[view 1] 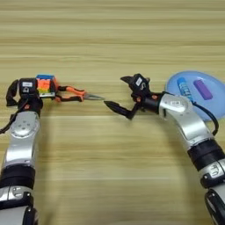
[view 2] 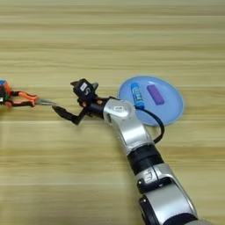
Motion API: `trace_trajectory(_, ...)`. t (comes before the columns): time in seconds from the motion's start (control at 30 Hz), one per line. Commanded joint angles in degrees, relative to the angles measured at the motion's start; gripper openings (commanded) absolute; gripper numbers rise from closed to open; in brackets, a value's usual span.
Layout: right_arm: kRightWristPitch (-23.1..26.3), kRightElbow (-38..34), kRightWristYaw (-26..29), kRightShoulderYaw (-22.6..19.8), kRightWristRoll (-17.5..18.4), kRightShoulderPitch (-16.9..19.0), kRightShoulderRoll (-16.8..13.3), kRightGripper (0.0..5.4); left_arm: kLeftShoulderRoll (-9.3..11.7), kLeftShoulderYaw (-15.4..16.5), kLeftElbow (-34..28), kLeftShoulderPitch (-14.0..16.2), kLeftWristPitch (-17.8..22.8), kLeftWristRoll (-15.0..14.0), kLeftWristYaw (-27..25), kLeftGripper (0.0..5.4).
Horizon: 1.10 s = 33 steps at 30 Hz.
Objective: Move the objects on the table
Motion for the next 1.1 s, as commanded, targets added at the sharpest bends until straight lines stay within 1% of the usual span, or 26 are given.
trace_trajectory(0.03, 1.43, -1.99, -0.79, 0.81, 0.46, 1.00, -0.40, 5.38, 1.02, -0.07, 3.48, -2.26, -1.91, 0.39, -0.07, 5.40)
trace_trajectory(0.37, 2.08, -3.25, -1.47, 1.54, 1.06, 1.59, -0.95, 5.38, 0.88, -0.73, 6.67, -4.05, -3.73, 0.60, -0.21, 5.40)
trace_trajectory(0.73, 2.17, -3.53, -2.07, 2.00, 1.50, 1.72, -1.15, 5.38, 0.54, -2.03, 11.93, -6.85, -5.33, 0.72, -0.36, 5.40)
trace_trajectory(1.1, 2.38, -4.03, -2.49, 2.43, 1.92, 1.98, -1.35, 5.38, 0.74, -2.68, 15.50, -7.73, -6.83, 0.67, -0.39, 5.40)
